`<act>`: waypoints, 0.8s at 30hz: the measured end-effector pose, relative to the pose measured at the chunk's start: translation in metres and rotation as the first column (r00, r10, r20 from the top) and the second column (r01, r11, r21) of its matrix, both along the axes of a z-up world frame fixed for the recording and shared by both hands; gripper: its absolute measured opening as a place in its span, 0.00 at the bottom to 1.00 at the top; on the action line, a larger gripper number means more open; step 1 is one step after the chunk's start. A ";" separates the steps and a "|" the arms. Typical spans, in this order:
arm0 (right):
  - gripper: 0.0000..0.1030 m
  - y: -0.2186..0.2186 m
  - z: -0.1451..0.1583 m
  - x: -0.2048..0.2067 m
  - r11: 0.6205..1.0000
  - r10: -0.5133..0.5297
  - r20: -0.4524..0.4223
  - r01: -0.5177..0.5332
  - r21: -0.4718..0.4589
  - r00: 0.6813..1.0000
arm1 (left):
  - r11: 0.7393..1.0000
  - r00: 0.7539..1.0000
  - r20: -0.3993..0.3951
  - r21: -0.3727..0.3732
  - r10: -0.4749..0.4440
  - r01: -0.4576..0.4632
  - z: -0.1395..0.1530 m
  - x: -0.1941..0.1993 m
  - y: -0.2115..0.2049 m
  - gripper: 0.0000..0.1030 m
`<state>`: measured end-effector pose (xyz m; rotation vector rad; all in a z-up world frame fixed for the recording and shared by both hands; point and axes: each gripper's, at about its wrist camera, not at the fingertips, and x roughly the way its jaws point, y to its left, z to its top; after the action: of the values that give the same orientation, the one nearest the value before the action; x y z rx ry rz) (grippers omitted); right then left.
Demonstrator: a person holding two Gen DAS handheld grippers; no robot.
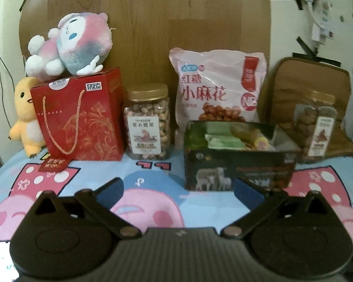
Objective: Organize snacks
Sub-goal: 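Lower the pale green packet into the black box and open the left tool, then withdraw the left tool from the black box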
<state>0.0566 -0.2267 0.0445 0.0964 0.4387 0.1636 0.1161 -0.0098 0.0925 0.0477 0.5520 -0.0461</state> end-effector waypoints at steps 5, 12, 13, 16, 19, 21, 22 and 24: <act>1.00 0.004 0.006 -0.014 1.000 -0.027 0.003 0.027 0.012 1.000 | 1.000 1.000 -0.004 -0.007 -0.004 0.004 0.001 -0.022 -0.006 1.00; 1.00 -0.008 0.006 -0.044 0.994 -0.075 -0.018 0.076 0.081 0.997 | 0.999 1.000 0.024 -0.035 0.010 -0.009 0.001 -0.045 -0.008 1.00; 1.00 -0.009 0.006 -0.046 0.993 -0.077 -0.022 0.078 0.090 0.997 | 0.999 1.000 0.018 -0.035 0.008 -0.008 0.001 -0.046 -0.008 1.00; 1.00 -0.011 0.006 -0.051 0.991 -0.086 -0.020 0.087 0.100 0.996 | 1.000 1.000 0.011 -0.027 0.012 -0.012 0.002 -0.051 -0.011 1.00; 1.00 -0.013 0.008 -0.055 0.990 -0.092 -0.013 0.092 0.110 0.996 | 1.000 1.000 0.007 -0.015 0.010 -0.010 0.003 -0.054 -0.015 1.00; 1.00 -0.013 0.009 -0.057 0.989 -0.095 -0.009 0.095 0.113 0.995 | 1.000 1.000 0.007 -0.007 0.006 -0.006 0.003 -0.056 -0.018 1.00; 1.00 -0.013 0.010 -0.058 0.989 -0.095 -0.006 0.095 0.114 0.995 | 1.000 1.000 0.007 -0.005 0.005 -0.005 0.003 -0.057 -0.019 1.00; 1.00 -0.014 0.010 -0.059 0.989 -0.094 0.001 0.093 0.112 0.996 | 1.000 1.000 0.008 0.003 0.002 -0.002 0.003 -0.059 -0.022 1.00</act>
<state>-0.0021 -0.2406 0.0546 0.2264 0.4175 0.0958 0.0575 -0.0320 0.0954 0.0499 0.5443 -0.0434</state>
